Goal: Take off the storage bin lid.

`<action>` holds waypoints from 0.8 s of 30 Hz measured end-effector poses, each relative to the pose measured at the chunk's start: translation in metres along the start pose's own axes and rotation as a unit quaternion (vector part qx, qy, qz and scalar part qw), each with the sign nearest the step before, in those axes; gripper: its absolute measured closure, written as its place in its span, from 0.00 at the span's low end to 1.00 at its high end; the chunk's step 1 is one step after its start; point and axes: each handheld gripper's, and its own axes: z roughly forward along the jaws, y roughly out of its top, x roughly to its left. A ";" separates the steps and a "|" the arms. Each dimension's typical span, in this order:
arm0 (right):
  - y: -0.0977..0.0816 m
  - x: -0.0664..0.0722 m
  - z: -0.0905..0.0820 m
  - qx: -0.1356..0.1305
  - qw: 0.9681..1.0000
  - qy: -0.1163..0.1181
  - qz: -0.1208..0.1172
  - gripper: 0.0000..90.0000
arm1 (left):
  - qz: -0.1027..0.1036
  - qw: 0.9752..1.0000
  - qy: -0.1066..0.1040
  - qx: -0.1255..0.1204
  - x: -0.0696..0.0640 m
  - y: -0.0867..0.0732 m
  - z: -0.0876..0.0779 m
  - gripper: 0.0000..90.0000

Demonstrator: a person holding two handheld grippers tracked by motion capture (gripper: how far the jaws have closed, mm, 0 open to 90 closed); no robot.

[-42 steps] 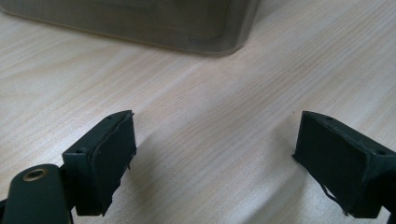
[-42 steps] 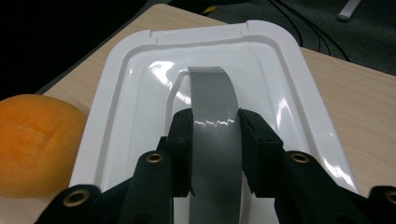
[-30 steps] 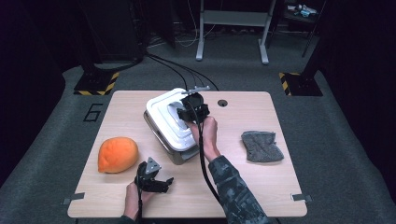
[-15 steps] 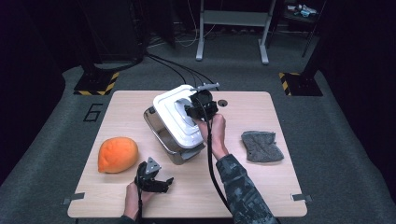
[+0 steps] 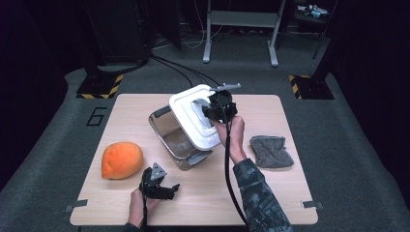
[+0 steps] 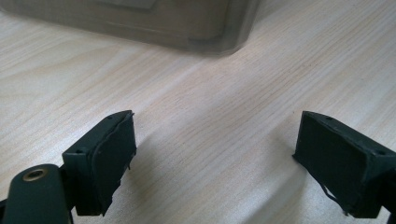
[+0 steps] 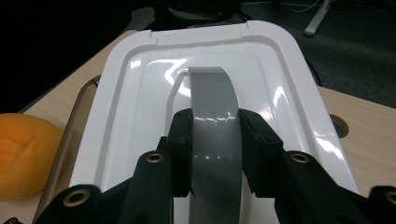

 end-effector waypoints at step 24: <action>-0.009 -0.044 -0.012 -0.006 0.999 -0.033 0.032 0.74 | 0.000 1.000 0.001 -0.001 0.000 0.000 0.000 0.13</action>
